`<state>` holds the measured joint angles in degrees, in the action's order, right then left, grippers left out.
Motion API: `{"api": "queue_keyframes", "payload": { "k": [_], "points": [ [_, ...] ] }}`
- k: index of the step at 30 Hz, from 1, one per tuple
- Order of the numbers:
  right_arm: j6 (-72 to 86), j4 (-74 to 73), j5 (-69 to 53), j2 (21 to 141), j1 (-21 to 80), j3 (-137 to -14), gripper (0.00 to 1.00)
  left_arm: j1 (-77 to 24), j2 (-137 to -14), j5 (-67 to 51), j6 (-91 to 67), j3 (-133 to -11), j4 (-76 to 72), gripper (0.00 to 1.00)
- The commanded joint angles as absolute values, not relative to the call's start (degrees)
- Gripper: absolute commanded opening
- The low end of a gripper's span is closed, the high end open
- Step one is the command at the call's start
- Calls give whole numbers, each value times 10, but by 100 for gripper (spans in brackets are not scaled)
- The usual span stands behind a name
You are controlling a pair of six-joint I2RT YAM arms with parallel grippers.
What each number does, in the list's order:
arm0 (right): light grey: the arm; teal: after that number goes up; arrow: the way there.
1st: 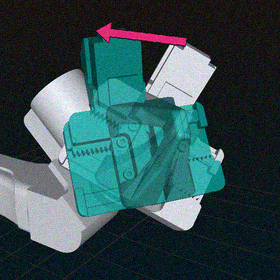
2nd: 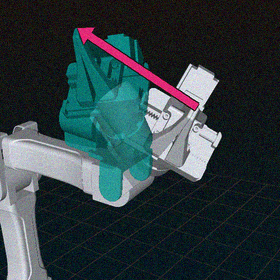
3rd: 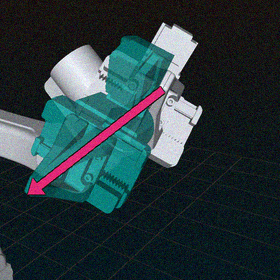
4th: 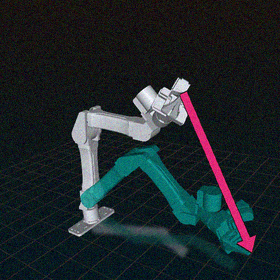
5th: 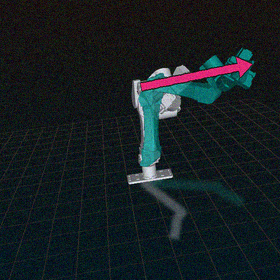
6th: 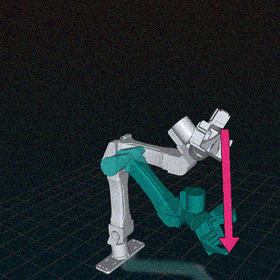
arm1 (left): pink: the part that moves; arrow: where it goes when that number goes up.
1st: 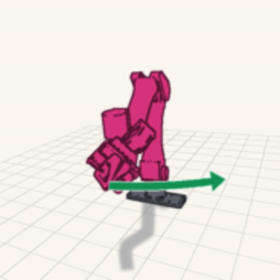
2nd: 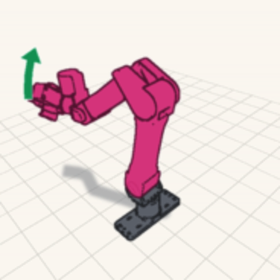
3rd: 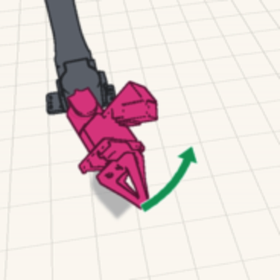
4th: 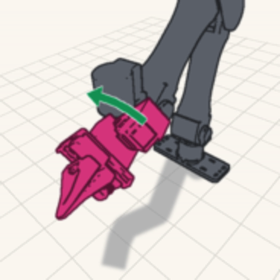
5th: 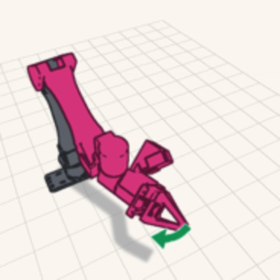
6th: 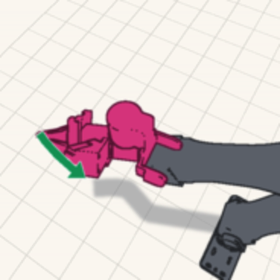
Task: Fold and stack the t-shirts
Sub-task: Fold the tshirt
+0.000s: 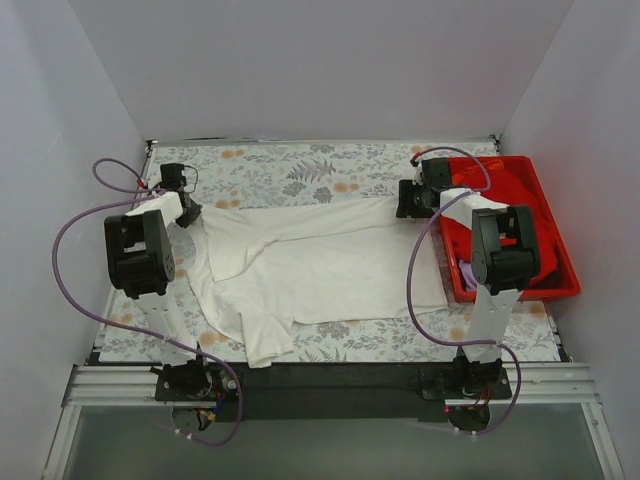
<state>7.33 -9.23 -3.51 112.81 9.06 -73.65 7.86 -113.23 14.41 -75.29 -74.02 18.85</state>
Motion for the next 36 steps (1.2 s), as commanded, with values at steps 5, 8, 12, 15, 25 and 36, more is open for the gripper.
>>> {"api": "queue_keyframes", "payload": {
  "k": [5, 8, 12, 15, 25, 36],
  "points": [
    [67, -91, -13, 1136, 91, -757, 62, 87, -1198, 192, -730, -813, 206, 15],
    [63, -91, -27, 1122, 91, -766, 62, 87, -1201, 192, -722, -845, 217, 21],
    [63, -91, -53, 1099, 90, -777, 62, 88, -1161, 171, -722, -842, 217, 42],
    [67, -91, -75, 1093, 90, -788, 62, 87, -1118, 152, -720, -825, 212, 54],
    [83, -85, -113, 1122, 90, -829, 61, 87, -1089, 91, -718, -816, 191, 57],
    [91, -75, -105, 1160, 91, -824, 61, 87, -1162, 70, -716, -846, 189, 44]
  ]
}}
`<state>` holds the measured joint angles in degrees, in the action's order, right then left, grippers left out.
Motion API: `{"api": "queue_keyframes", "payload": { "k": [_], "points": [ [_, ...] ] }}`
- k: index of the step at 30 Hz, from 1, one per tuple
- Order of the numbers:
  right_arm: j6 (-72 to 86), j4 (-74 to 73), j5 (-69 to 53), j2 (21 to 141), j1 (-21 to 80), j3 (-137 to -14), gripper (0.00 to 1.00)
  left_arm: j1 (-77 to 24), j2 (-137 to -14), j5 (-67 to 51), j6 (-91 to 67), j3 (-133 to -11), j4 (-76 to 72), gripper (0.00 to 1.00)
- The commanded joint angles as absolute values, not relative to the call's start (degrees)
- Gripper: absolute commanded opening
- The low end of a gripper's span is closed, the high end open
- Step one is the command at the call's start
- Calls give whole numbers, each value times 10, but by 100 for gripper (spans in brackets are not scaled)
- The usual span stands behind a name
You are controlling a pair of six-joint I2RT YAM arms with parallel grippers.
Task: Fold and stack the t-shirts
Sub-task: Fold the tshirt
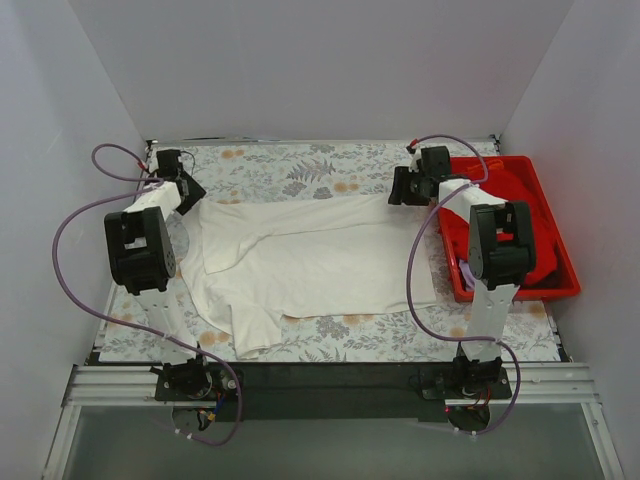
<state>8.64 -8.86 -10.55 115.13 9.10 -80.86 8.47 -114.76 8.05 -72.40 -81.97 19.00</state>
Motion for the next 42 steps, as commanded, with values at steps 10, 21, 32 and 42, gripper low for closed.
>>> {"api": "queue_keyframes", "payload": {
  "k": [10, 21, 32, 42],
  "points": [
    [92, -61, -68, 1179, 81, -785, 61, 88, -1200, 106, -708, -851, 178, 6],
    [110, -60, -75, 1166, 52, -751, 60, 113, -1190, 134, -721, -846, 187, 0],
    [99, -72, -126, 1108, 57, -752, 60, 112, -1152, 96, -707, -838, 197, 30],
    [117, -115, -193, 1013, 86, -720, 63, 79, -968, 2, -704, -747, 224, 86]
  ]
}}
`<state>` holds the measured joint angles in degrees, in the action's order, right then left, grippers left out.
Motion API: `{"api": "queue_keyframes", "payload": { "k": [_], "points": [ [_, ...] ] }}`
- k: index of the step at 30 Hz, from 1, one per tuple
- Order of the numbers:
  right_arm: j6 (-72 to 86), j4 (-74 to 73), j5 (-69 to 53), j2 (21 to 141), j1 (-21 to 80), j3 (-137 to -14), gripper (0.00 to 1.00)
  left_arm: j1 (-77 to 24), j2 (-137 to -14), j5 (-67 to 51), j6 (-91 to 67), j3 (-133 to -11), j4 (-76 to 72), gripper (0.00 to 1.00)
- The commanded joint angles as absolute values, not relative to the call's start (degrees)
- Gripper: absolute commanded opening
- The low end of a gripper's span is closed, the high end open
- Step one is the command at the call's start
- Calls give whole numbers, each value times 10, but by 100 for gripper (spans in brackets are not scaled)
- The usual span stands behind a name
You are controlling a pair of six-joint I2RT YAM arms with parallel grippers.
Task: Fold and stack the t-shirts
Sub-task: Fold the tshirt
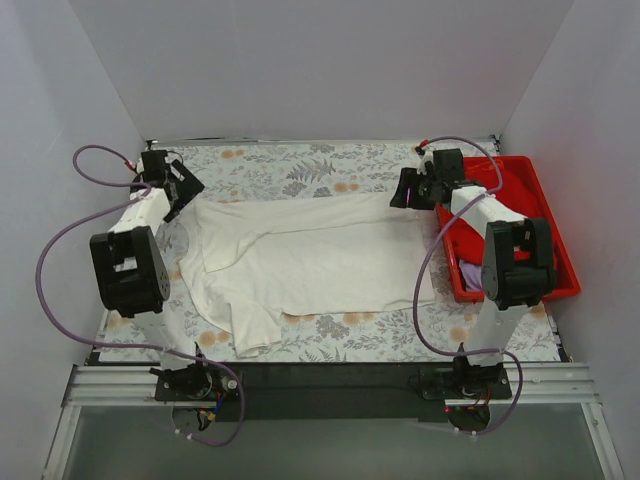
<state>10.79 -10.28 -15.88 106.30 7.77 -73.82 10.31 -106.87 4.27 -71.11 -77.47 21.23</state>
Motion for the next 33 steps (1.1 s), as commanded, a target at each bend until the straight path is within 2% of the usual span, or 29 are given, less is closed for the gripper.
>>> {"api": "queue_keyframes", "payload": {
  "k": [1, 5, 8, 22, 33],
  "points": [
    [119, -117, -203, 992, 90, -698, 64, 70, -949, 1, -703, -715, 223, 86],
    [121, -125, -204, 934, 97, -640, 69, 8, -864, 1, -688, -639, 221, 88],
    [118, -127, -212, 883, 100, -589, 71, -50, -856, -19, -654, -600, 206, 88],
    [112, -148, -228, 705, 109, -433, 71, -90, -968, -76, -615, -606, 194, 91],
    [111, -151, -231, 690, 108, -415, 71, -160, -824, -111, -623, -514, 211, 81]
  ]
}}
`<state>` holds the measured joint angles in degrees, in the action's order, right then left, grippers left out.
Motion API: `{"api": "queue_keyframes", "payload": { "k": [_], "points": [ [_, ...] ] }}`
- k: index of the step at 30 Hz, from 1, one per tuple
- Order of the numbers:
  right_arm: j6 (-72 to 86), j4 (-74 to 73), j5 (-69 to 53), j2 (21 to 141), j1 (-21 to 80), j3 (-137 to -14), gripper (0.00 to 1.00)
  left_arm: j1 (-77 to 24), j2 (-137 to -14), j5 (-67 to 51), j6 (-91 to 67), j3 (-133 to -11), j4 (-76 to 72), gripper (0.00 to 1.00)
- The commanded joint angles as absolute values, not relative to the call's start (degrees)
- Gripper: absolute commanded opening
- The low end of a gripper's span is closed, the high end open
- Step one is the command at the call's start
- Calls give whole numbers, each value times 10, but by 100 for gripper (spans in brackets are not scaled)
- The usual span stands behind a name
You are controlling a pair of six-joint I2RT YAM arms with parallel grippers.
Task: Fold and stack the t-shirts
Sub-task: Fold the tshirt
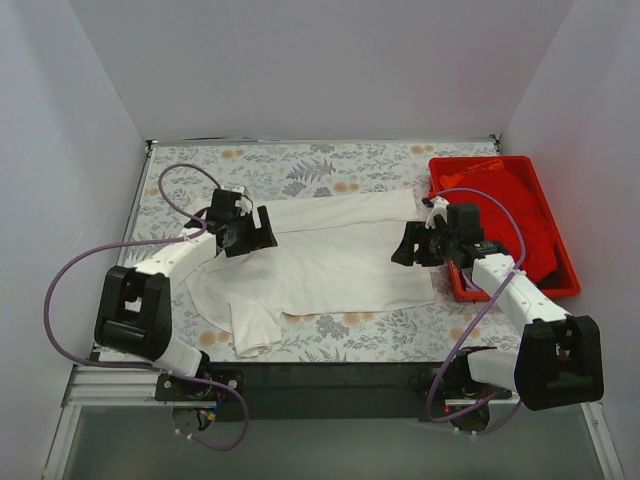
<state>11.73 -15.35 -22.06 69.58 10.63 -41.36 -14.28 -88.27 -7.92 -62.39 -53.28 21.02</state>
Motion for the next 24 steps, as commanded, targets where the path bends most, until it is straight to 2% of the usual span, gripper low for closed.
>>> {"api": "queue_keyframes", "payload": {
  "k": [1, 4, 9, 16, 19, 24],
  "points": [
    [111, -150, -231, 692, 108, -416, 71, -165, -820, -124, -629, -506, 207, 81],
    [111, -149, -232, 698, 110, -417, 71, -186, -820, -213, -666, -463, 183, 81],
    [109, -146, -216, 709, 109, -431, 70, -215, -798, -217, -688, -433, 175, 81],
    [111, -137, -228, 730, 109, -450, 69, -206, -724, 23, -682, -487, 163, 77],
    [110, -138, -234, 729, 110, -445, 69, -195, -763, 90, -679, -515, 153, 78],
    [108, -137, -239, 711, 110, -430, 69, -178, -875, 119, -676, -556, 143, 80]
  ]
}}
